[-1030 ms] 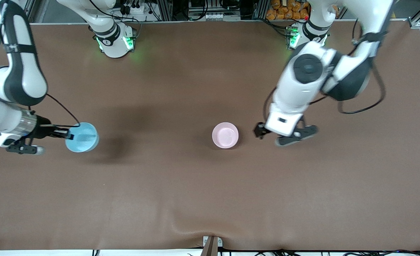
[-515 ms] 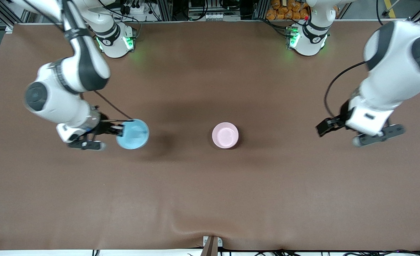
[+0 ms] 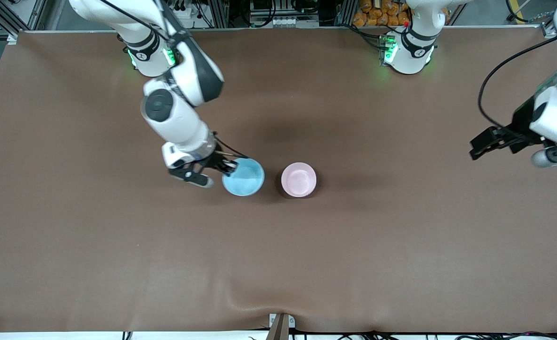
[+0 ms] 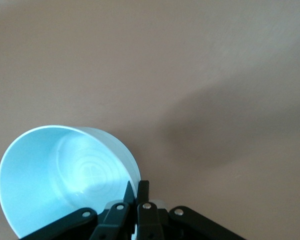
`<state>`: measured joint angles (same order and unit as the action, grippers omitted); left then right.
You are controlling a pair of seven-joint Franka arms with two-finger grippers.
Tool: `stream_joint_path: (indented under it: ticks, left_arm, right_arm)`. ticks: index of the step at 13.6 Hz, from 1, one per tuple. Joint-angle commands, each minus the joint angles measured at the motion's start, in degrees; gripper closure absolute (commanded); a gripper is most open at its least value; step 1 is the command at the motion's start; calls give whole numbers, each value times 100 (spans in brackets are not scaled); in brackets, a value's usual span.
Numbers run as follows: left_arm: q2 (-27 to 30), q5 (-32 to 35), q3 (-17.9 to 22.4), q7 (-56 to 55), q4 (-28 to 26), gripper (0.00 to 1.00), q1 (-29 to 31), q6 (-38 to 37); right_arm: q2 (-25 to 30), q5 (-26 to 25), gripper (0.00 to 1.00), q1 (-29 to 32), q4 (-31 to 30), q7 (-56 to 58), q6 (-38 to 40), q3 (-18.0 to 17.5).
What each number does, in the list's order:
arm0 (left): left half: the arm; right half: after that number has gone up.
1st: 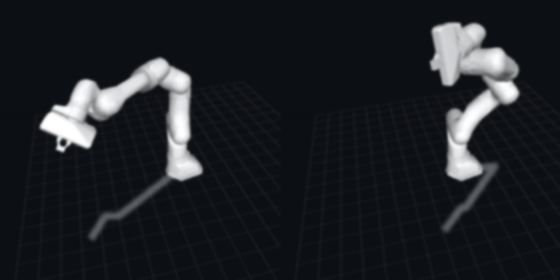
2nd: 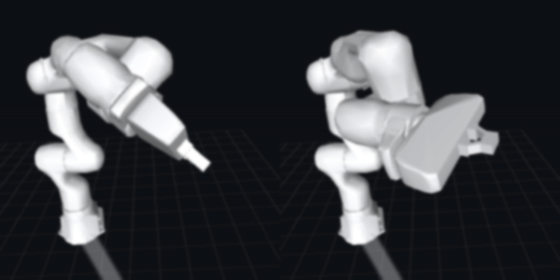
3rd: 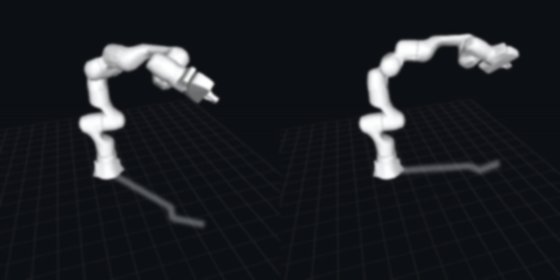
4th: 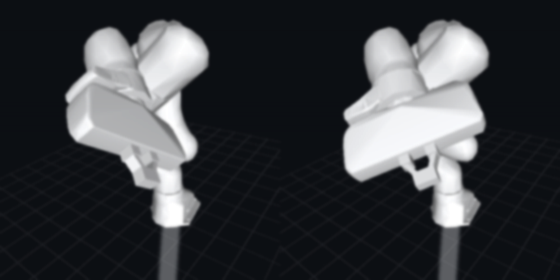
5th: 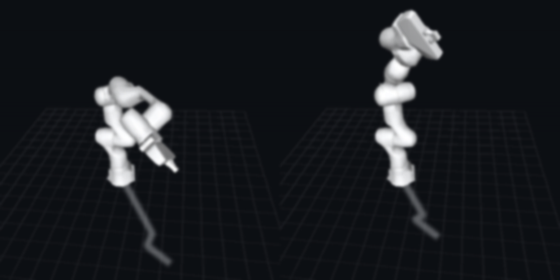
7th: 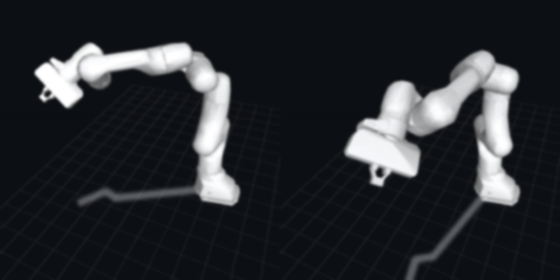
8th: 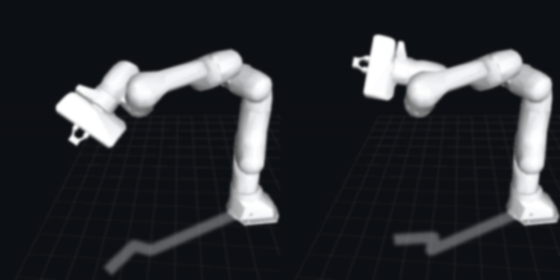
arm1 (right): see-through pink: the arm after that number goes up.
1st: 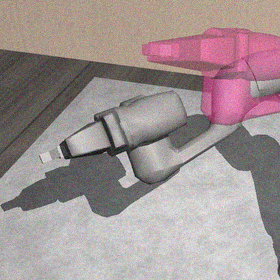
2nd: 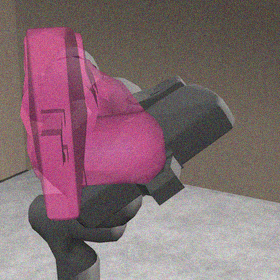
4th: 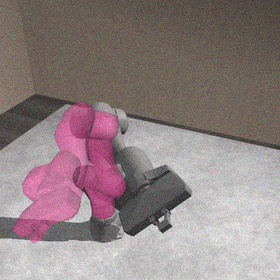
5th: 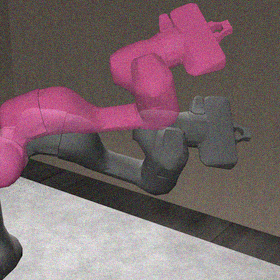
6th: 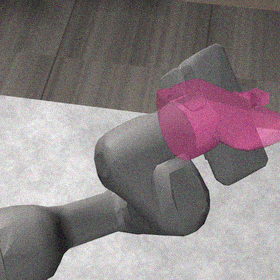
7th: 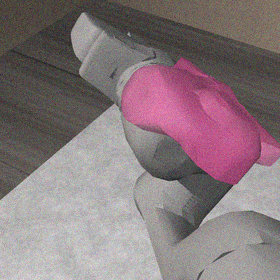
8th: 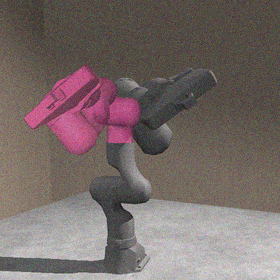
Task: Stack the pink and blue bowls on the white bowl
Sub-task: 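Carry the blue bowl with the right gripper and lower it onto the pink bowl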
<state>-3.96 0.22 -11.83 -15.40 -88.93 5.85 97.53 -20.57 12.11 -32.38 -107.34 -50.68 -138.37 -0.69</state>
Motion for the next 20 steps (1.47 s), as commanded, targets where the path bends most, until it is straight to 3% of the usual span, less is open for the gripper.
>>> stream_joint_path:
  ticks: [1, 7, 11, 20]
  left_arm:
    - [176, -110, 1135, 213, 16, 0, -1003, -435]
    - [291, -268, 1200, 187, 16, 0, -1060, -472]
    - [335, -277, 1209, 222, -10, 0, -998, -831]
    - [335, -277, 1253, 213, 16, 0, -972, -867]
  right_arm:
    - [-595, 28, 100, -303, 817, -1151, 30, 95]
    - [-1405, 10, 100, -840, 1391, -2016, -180, 95]
    - [-1441, 63, 100, -884, 1391, -2025, -234, 95]
    - [-1714, 63, 100, -1201, 1382, -2315, -629, 87]
